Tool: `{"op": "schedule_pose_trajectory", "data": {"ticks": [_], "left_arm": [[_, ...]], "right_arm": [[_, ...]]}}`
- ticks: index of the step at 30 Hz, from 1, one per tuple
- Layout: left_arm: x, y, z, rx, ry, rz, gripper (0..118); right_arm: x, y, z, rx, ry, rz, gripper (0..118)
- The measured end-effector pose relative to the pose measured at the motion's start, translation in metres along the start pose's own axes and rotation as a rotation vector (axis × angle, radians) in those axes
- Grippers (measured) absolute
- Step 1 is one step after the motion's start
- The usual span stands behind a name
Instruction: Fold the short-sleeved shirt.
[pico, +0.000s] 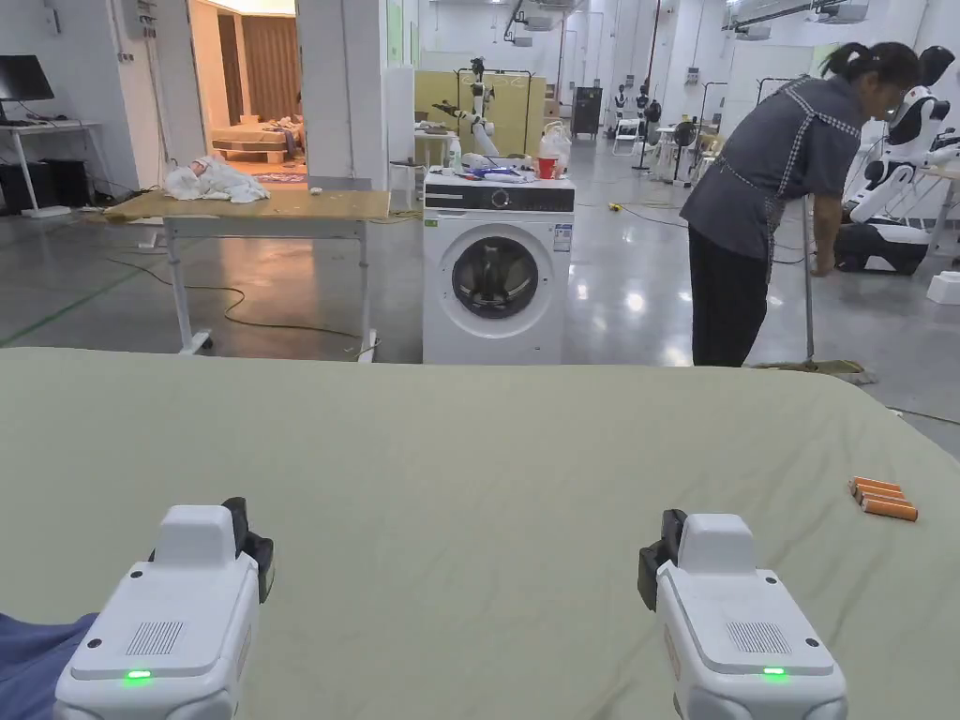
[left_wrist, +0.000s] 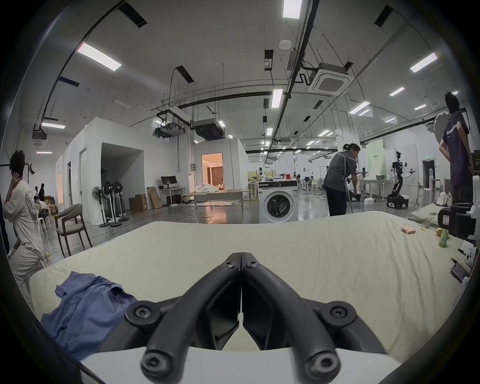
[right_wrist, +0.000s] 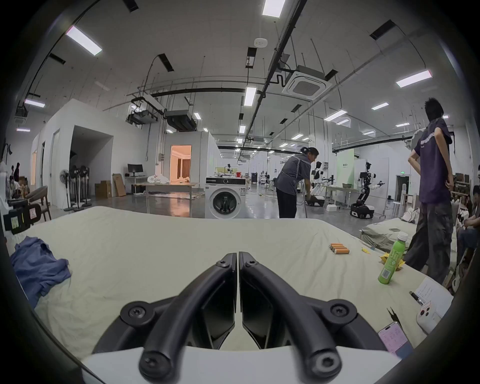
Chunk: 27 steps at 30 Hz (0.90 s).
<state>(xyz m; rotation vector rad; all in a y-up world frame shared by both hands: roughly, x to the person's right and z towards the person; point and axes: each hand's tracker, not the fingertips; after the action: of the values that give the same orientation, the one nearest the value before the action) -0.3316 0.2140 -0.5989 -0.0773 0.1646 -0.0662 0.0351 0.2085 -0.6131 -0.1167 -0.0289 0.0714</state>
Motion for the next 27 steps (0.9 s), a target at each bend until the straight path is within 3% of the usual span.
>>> {"op": "schedule_pose_trajectory", "data": {"ticks": [2, 4, 10, 11, 12, 13, 14, 16, 19, 21, 22, 24, 25, 27], "left_arm": [[-0.002, 0.000, 0.000, -0.006, -0.002, 0.004, 0], [-0.007, 0.001, 0.000, -0.007, -0.017, 0.091, 0], [-0.043, 0.003, -0.001, -0.016, -0.068, 0.697, 0], [-0.044, 0.003, -0.001, -0.013, -0.069, 0.714, 0], [-0.041, 0.007, 0.000, -0.015, -0.062, 0.643, 0], [-0.034, 0.012, 0.001, -0.012, -0.059, 0.476, 0], [-0.025, 0.017, 0.002, -0.006, -0.058, 0.289, 0], [-0.001, 0.023, 0.003, -0.015, -0.029, -0.183, 0], [0.029, 0.010, -0.001, -0.010, 0.009, -0.842, 0], [0.034, -0.001, -0.002, 0.025, 0.045, -1.098, 0], [0.034, -0.004, -0.002, 0.042, 0.055, -1.170, 0], [0.029, -0.012, -0.007, 0.057, 0.052, -1.213, 0], [0.028, -0.010, -0.006, 0.053, 0.045, -1.189, 0], [0.023, -0.004, -0.008, 0.037, 0.050, -1.085, 0]], "right_arm": [[0.001, 0.000, -0.001, -0.012, -0.006, -0.003, 0], [0.007, 0.001, -0.001, -0.014, -0.015, -0.071, 0], [0.030, 0.007, 0.002, -0.001, 0.012, -0.477, 0], [0.033, 0.007, 0.001, 0.002, 0.018, -0.544, 0], [0.036, 0.008, 0.001, 0.005, 0.016, -0.587, 0], [0.036, 0.010, 0.000, 0.009, 0.010, -0.579, 0], [0.034, 0.014, 0.000, 0.007, 0.008, -0.496, 0], [0.018, 0.027, -0.004, 0.003, 0.038, -0.102, 0], [-0.021, 0.022, -0.008, 0.037, 0.048, 0.657, 0], [-0.033, 0.007, -0.009, 0.061, 0.030, 1.022, 0], [-0.037, 0.005, 0.000, 0.083, 0.033, 1.157, 0], [-0.037, -0.003, 0.003, 0.090, 0.057, 1.271, 0], [-0.036, -0.004, 0.004, 0.087, 0.066, 1.256, 0], [-0.031, -0.005, -0.003, 0.057, 0.055, 1.151, 0]]}}
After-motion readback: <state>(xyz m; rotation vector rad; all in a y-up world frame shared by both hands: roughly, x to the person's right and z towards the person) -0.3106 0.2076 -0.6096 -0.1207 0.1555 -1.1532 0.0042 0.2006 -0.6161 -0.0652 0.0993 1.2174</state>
